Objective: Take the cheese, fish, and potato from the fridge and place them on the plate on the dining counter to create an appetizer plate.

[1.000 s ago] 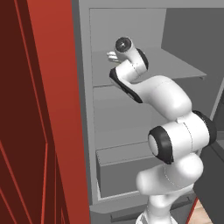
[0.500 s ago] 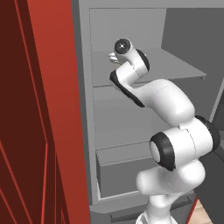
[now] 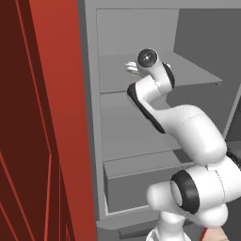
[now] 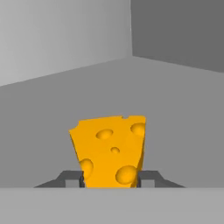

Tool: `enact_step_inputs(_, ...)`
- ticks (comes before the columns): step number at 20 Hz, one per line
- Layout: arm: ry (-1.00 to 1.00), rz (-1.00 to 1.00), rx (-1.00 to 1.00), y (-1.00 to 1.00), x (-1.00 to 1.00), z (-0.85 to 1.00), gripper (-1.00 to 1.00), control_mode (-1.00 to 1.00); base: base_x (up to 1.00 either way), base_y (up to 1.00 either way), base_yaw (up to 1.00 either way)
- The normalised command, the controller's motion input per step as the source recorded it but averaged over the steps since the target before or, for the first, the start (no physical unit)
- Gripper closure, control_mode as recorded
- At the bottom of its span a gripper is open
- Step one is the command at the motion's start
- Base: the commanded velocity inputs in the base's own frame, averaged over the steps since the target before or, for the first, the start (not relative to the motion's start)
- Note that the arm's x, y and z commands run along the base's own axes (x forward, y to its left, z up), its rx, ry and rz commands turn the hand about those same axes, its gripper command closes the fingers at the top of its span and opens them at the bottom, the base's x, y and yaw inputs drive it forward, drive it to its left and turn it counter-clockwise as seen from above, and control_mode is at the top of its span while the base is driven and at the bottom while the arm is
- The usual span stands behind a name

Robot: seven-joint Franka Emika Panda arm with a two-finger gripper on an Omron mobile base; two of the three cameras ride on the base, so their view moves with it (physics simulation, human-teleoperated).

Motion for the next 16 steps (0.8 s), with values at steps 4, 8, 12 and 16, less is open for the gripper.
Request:
enact_step_inputs(4, 0.00, 0.24, 0.00, 0.00, -0.68, 0.17, 1.00, -1.00, 0.00, 0.00, 0.00)
enact_step_inputs(8, 0.00, 0.30, -0.01, 0.03, -0.72, 0.29, 1.00, -1.00, 0.00, 0.00, 0.00)
enact_step_inputs(12, 0.00, 0.30, -0.11, 0.20, -0.84, 0.40, 1.00, -1.00, 0.00, 0.00, 0.00)
enact_step_inputs(16, 0.00, 0.23, -0.15, 0.24, -0.92, 0.44, 1.00, -1.00, 0.00, 0.00, 0.00)
